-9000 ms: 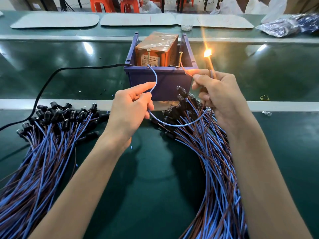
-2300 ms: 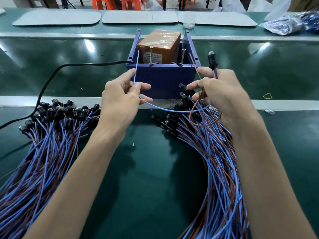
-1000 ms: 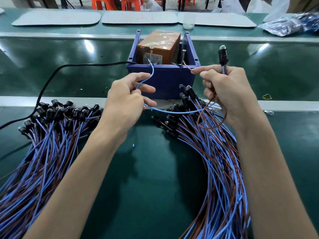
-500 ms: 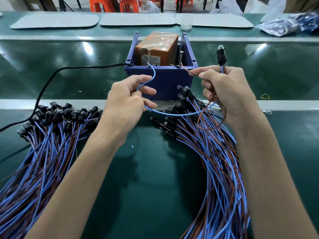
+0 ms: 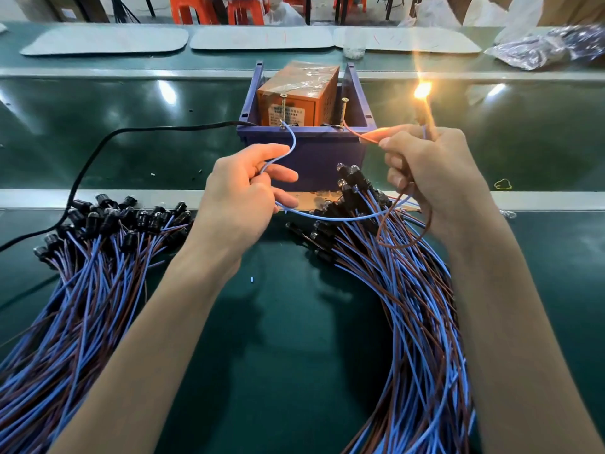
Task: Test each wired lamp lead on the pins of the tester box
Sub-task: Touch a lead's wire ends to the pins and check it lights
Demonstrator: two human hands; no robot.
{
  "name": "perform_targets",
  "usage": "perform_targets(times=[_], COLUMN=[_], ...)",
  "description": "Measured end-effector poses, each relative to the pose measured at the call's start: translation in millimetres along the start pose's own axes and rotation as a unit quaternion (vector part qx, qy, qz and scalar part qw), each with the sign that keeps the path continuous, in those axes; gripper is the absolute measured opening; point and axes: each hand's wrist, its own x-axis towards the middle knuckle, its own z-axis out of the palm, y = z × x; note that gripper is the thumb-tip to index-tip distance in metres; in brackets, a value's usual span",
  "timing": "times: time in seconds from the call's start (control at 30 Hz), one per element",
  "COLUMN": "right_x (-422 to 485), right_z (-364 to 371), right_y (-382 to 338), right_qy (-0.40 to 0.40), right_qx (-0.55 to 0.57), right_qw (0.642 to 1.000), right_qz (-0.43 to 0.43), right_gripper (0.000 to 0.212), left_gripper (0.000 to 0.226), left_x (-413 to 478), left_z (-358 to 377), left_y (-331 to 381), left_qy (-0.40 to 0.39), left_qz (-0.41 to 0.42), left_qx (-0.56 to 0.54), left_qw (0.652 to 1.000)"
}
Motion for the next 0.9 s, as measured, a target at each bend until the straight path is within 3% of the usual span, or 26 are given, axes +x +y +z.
perform_targets(times=[0.2, 0.27, 0.33, 0.4, 0.47, 0.57, 0.7, 0.9], right_x=[-1.4, -4.1, -7.5, -10.3, -12.7, -18.0, -15.6, -7.3], right_z=[-2.3, -3.5, -1.1, 3.9, 7.6, 10.9, 14.4, 10.2], right_y=[-2.2, -2.5, -2.1, -1.3, -0.8, -4.4, -11.6, -8.4], right_qy=[-0.034, -0.104, -0.170, -0.203, -0.228, -0.263, -0.177, -0.034], right_qx=[-0.039, -0.092, -0.143, -0.195, -0.232, -0.215, -0.164, -0.212], right_qw=[0.999, 0.990, 0.974, 0.959, 0.945, 0.939, 0.967, 0.976], right_qz=[0.002, 0.015, 0.029, 0.030, 0.028, 0.052, 0.080, 0.026], right_gripper=[0.028, 0.028, 0.027, 0.026, 0.025, 0.029, 0.050, 0.066], left_gripper=[0.039, 0.027, 0.018, 0.031, 0.051, 0.061, 0.078, 0.045], left_x=[-3.6, -8.1, -13.6, -20.1, -26.6, -30.1, -28.4, -32.5], left_z=[-2.0, -5.0, -5.1, -1.2, 2.5, 7.2, 11.7, 11.8], left_y=[6.9, 12.2, 14.8, 16.1, 22.5, 27.6, 26.4, 23.5], left_qy=[-0.032, -0.113, -0.161, -0.081, -0.011, -0.075, -0.273, -0.438], left_qz=[-0.012, -0.012, 0.022, 0.096, 0.166, 0.176, 0.048, 0.064], left_qx=[0.009, 0.073, 0.212, 0.348, 0.378, 0.387, 0.367, 0.294], left_qw=[0.999, 0.991, 0.964, 0.929, 0.911, 0.902, 0.888, 0.847])
